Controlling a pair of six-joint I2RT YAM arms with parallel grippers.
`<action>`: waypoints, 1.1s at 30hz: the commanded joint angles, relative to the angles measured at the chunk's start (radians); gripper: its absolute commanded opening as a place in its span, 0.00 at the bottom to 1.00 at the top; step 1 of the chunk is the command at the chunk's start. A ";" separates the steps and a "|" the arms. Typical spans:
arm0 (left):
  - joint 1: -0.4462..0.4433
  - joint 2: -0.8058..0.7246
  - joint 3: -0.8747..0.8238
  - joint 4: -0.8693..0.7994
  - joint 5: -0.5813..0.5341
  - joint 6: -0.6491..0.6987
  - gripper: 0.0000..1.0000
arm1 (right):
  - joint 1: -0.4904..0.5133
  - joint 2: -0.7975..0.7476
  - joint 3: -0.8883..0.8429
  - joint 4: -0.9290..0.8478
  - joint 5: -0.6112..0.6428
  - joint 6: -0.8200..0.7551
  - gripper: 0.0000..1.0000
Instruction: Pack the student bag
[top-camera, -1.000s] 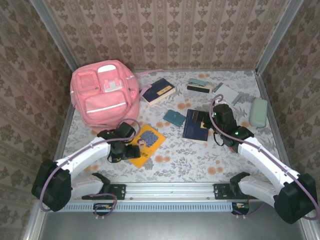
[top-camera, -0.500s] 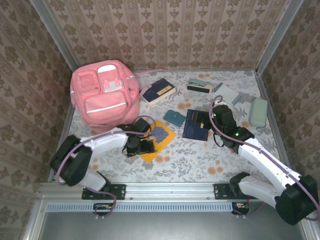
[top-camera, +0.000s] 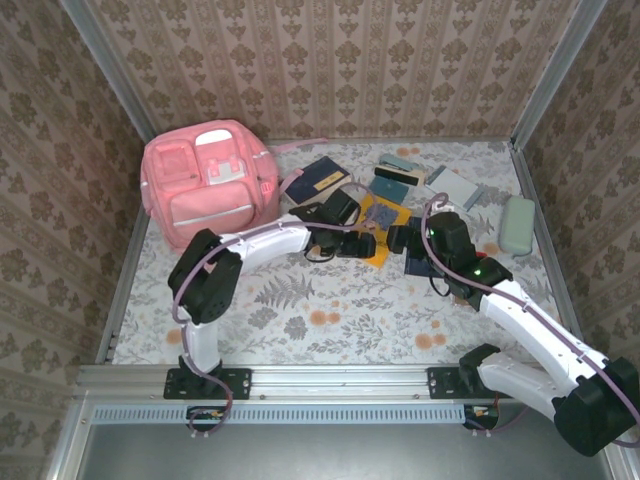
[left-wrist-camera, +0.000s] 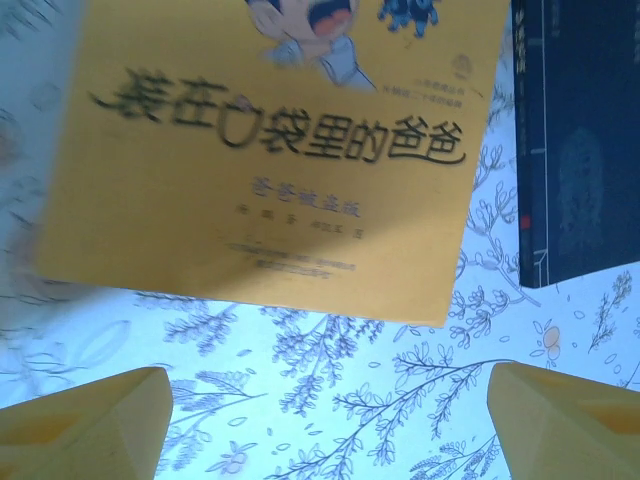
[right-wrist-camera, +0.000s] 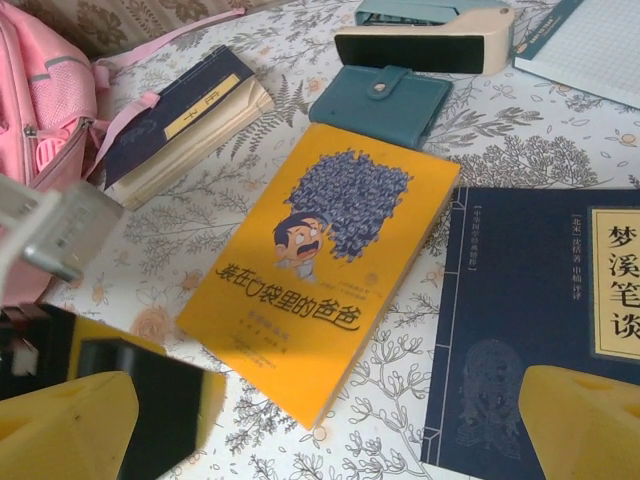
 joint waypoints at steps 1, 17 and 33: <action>0.082 -0.078 -0.011 -0.144 -0.070 0.109 0.84 | 0.014 -0.003 -0.012 -0.017 0.007 0.004 1.00; 0.472 0.119 0.280 -0.326 -0.289 0.389 0.69 | 0.107 0.089 0.030 -0.011 0.010 0.030 1.00; 0.414 0.172 0.264 -0.330 -0.351 0.440 0.00 | 0.182 0.187 0.102 0.000 0.002 0.005 1.00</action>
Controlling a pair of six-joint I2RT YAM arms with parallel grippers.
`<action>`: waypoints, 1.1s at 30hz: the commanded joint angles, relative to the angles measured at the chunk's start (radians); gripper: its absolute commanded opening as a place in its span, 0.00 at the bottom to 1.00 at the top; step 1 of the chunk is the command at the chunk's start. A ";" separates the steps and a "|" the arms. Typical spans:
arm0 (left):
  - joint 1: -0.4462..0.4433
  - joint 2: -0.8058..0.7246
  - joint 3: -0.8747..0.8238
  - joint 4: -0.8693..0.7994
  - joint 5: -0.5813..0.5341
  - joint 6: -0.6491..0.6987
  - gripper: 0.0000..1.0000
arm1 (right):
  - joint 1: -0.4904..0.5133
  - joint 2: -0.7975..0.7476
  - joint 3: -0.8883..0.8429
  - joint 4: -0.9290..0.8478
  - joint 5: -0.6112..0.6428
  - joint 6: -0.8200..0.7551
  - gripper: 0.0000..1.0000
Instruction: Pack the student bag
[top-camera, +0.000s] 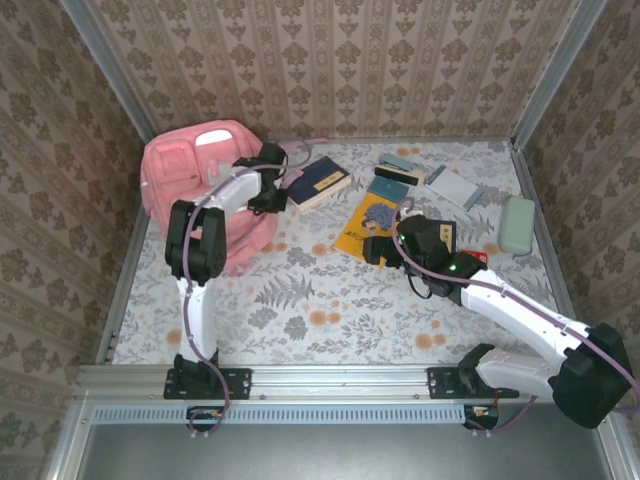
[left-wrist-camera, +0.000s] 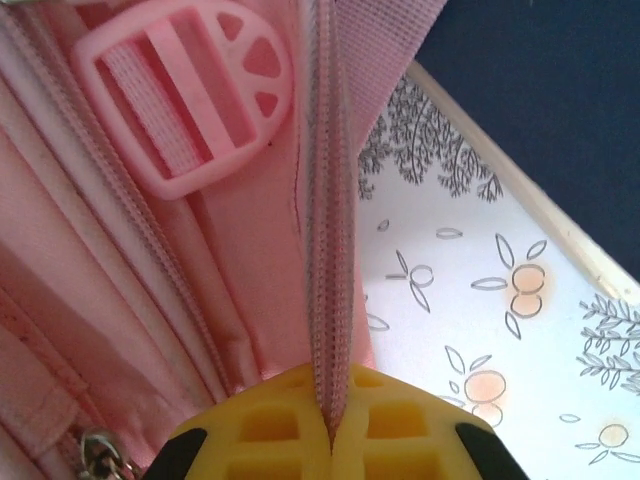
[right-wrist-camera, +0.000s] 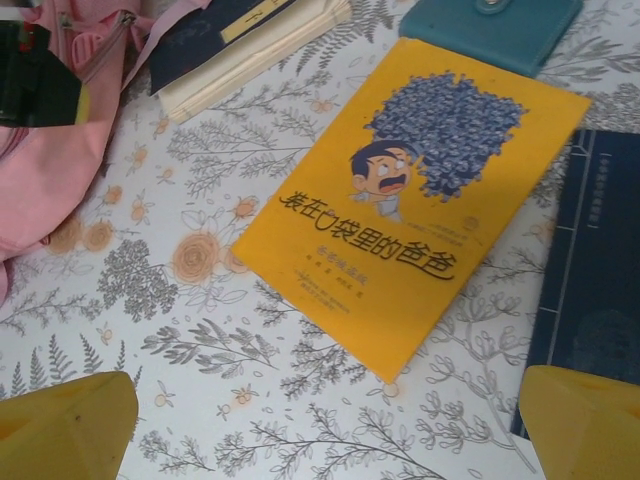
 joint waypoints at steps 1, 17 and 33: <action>-0.052 -0.101 -0.091 -0.016 -0.057 0.006 0.00 | 0.013 0.044 0.052 0.007 -0.017 -0.023 1.00; -0.328 -0.544 -0.510 -0.004 -0.113 -0.199 0.00 | 0.018 0.312 0.141 0.199 -0.252 -0.068 0.53; -0.335 -0.633 -0.641 0.023 -0.019 -0.254 0.06 | 0.024 0.615 0.236 0.457 -0.505 -0.077 0.45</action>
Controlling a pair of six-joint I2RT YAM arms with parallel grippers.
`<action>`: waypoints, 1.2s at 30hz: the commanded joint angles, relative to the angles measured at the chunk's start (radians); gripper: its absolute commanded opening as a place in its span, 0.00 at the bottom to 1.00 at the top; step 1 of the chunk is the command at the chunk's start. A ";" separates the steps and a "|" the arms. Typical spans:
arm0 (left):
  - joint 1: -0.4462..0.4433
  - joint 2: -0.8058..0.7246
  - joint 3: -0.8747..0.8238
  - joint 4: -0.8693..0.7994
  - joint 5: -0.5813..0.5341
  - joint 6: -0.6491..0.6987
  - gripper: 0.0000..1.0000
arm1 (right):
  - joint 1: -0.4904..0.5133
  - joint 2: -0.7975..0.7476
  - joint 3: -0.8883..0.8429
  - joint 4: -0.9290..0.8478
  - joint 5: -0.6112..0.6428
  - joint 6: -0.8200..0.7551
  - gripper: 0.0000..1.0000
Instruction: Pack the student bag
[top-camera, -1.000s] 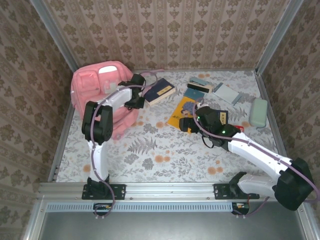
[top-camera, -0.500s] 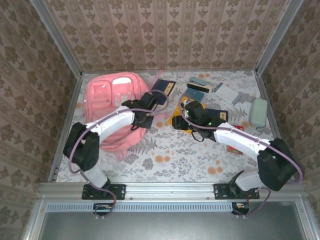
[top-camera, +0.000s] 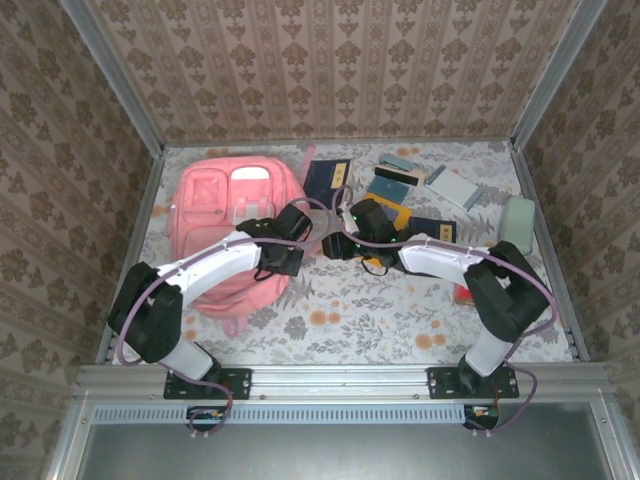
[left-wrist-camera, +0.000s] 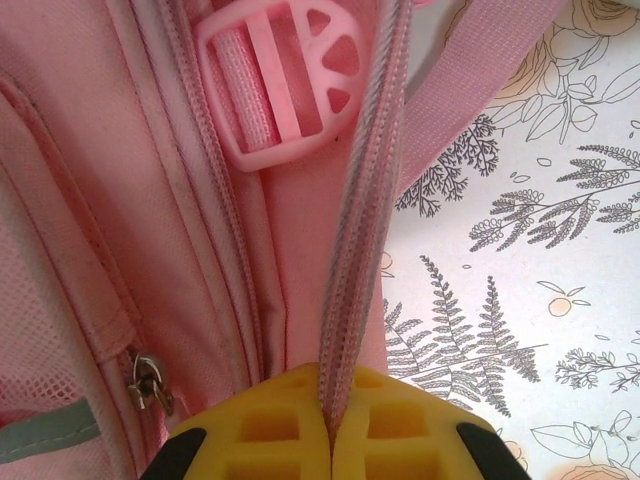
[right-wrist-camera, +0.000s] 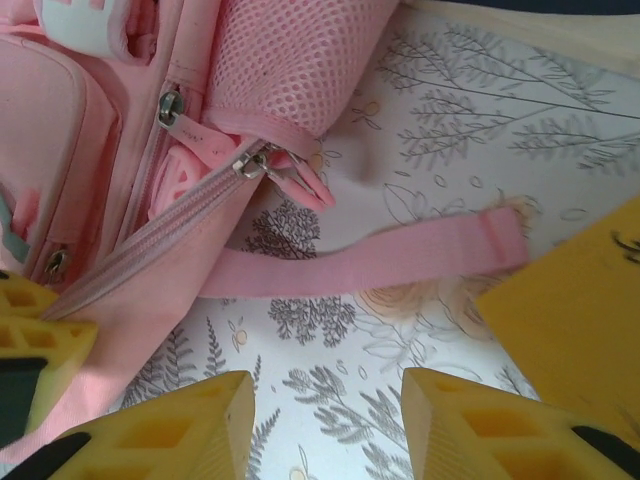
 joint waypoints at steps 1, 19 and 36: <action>0.019 -0.023 0.004 0.001 0.033 -0.039 0.05 | 0.010 0.060 0.039 0.114 -0.076 0.024 0.44; 0.044 -0.008 0.097 -0.045 0.075 -0.042 0.02 | 0.002 0.307 0.171 0.282 -0.191 0.159 0.42; 0.045 0.009 0.131 -0.056 0.102 -0.031 0.02 | -0.052 0.358 0.225 0.309 -0.273 0.191 0.48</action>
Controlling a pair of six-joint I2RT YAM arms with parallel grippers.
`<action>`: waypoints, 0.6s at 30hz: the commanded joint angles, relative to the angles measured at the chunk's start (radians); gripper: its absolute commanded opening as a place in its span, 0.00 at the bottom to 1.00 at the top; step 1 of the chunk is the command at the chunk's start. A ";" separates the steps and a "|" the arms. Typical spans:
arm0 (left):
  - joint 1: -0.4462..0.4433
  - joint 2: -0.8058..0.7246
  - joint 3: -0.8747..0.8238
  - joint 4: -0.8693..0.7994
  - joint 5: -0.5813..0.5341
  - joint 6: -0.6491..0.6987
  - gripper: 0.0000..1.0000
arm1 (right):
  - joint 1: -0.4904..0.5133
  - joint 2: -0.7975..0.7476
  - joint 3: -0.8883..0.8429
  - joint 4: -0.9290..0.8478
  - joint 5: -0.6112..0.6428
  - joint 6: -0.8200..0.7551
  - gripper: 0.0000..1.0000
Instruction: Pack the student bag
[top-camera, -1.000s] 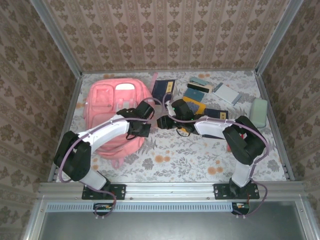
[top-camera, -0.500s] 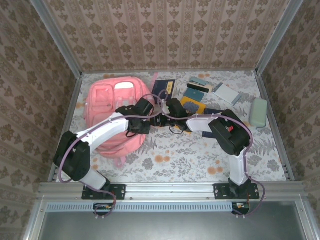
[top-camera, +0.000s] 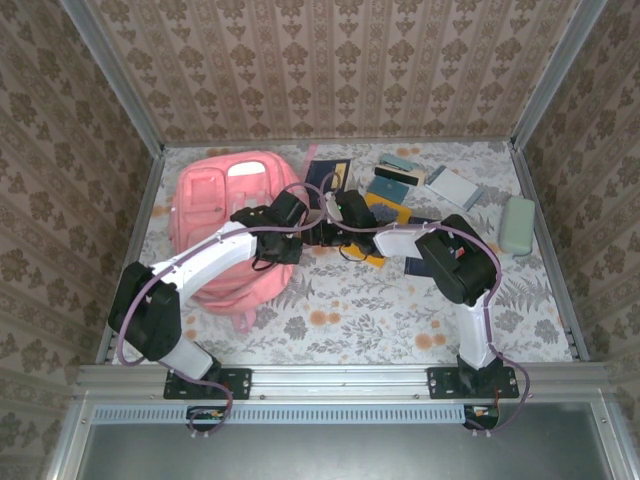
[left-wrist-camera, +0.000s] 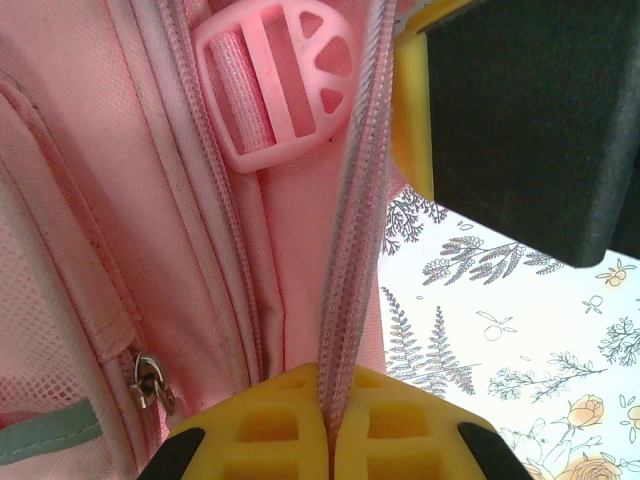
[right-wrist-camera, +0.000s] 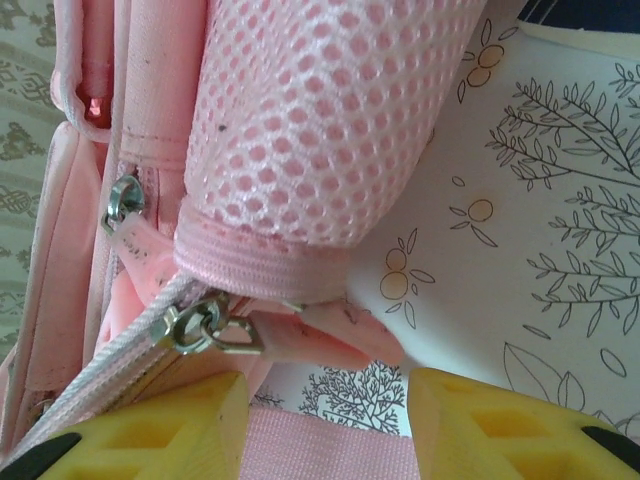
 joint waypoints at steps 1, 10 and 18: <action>0.003 0.002 0.035 -0.017 0.027 -0.001 0.01 | -0.014 0.023 0.031 0.049 -0.047 0.021 0.48; 0.004 0.013 0.037 -0.011 0.046 -0.003 0.01 | -0.029 0.042 0.033 0.132 -0.117 0.083 0.42; 0.004 0.007 0.032 -0.006 0.057 -0.005 0.01 | -0.030 0.048 0.041 0.157 -0.115 0.109 0.40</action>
